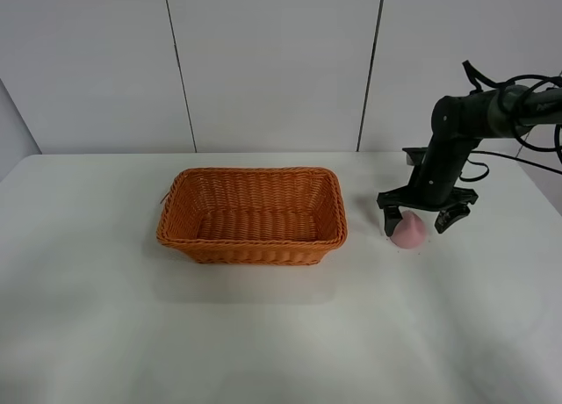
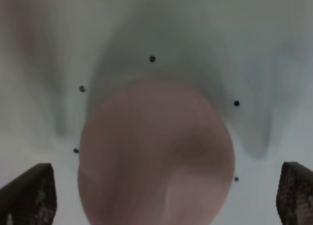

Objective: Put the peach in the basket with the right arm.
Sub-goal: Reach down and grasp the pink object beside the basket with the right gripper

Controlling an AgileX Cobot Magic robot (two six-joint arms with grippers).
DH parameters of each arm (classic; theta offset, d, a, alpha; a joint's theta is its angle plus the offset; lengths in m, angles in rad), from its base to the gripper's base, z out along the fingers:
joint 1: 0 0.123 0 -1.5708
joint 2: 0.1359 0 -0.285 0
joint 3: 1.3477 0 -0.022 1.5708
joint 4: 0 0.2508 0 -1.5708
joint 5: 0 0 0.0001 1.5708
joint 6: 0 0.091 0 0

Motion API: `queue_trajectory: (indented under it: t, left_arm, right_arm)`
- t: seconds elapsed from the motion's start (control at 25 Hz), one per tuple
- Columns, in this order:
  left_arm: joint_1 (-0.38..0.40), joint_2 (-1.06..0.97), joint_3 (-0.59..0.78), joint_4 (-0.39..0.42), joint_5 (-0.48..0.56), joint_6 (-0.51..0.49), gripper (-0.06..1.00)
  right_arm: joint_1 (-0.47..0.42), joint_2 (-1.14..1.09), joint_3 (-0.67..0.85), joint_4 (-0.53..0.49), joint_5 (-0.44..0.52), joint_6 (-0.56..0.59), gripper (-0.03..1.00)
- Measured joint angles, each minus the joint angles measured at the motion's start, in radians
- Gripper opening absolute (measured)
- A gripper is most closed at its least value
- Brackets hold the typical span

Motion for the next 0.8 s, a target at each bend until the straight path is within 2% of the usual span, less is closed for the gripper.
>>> queue_trajectory:
  t: [0.44,0.48,0.56,0.76,0.8]
  left_arm:
    - [0.0,0.0,0.0,0.0,0.0,0.0,0.99]
    - [0.0,0.0,0.0,0.0,0.0,0.0,0.99]
    - [0.0,0.0,0.0,0.0,0.0,0.0,0.99]
    - [0.0,0.0,0.0,0.0,0.0,0.0,0.99]
    - [0.0,0.0,0.0,0.0,0.0,0.0,0.99]
  right_arm:
    - [0.0,0.022,-0.002,0.03,-0.034,0.0,0.69]
    - [0.0,0.022,-0.002,0.032,-0.036,0.0,0.67]
    - [0.0,0.022,-0.002,0.037,-0.036,0.0,0.58]
    - [0.0,0.021,-0.002,0.034,-0.035,0.006,0.09]
    - [0.0,0.018,-0.003,0.03,-0.034,0.006,0.04]
